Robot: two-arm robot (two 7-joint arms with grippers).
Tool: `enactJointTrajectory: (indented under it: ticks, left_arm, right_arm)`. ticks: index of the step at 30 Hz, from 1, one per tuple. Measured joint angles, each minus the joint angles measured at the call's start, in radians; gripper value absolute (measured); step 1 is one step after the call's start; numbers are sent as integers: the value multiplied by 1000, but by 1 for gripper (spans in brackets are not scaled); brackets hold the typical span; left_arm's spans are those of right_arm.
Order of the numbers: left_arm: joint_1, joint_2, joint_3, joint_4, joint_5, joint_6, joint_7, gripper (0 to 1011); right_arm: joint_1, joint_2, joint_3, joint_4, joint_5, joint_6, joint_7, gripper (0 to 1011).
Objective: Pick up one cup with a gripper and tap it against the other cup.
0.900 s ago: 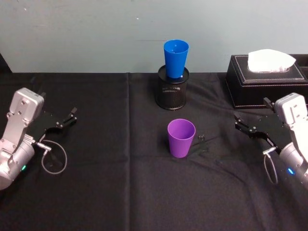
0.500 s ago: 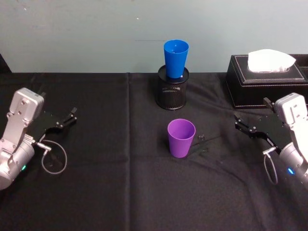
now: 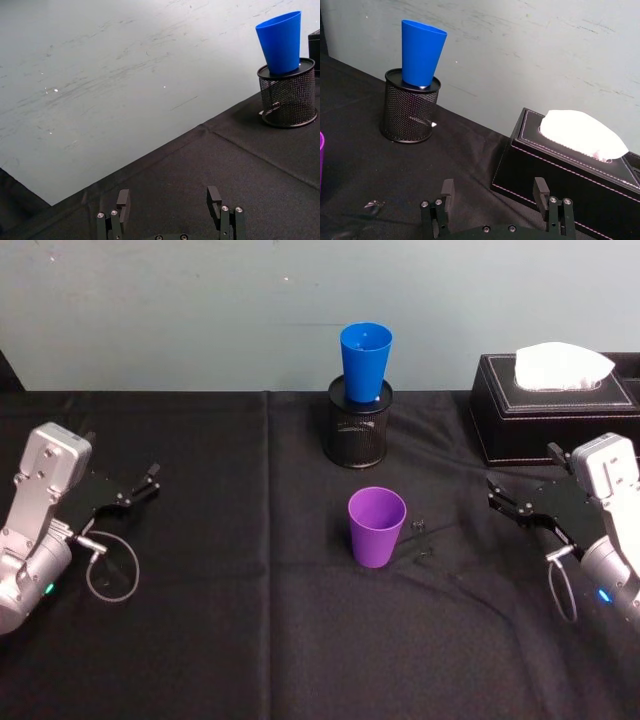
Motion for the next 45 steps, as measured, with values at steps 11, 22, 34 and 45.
enactJointTrajectory:
  ticks: [11,22,34,45]
  left_arm:
    - [0,0,0,0,0,0,0,1005]
    - [0,0,0,0,0,0,0,1005]
    - [0,0,0,0,0,0,0,1005]
    - [0,0,0,0,0,0,0,1005]
  right_arm:
    - [0,0,0,0,0,0,0,1003]
    - [0,0,0,0,0,0,0,1003]
    - [-41,33,24,-8,78,-74,185,1003]
    - [-52,44,-25,17,138,-161,454,1003]
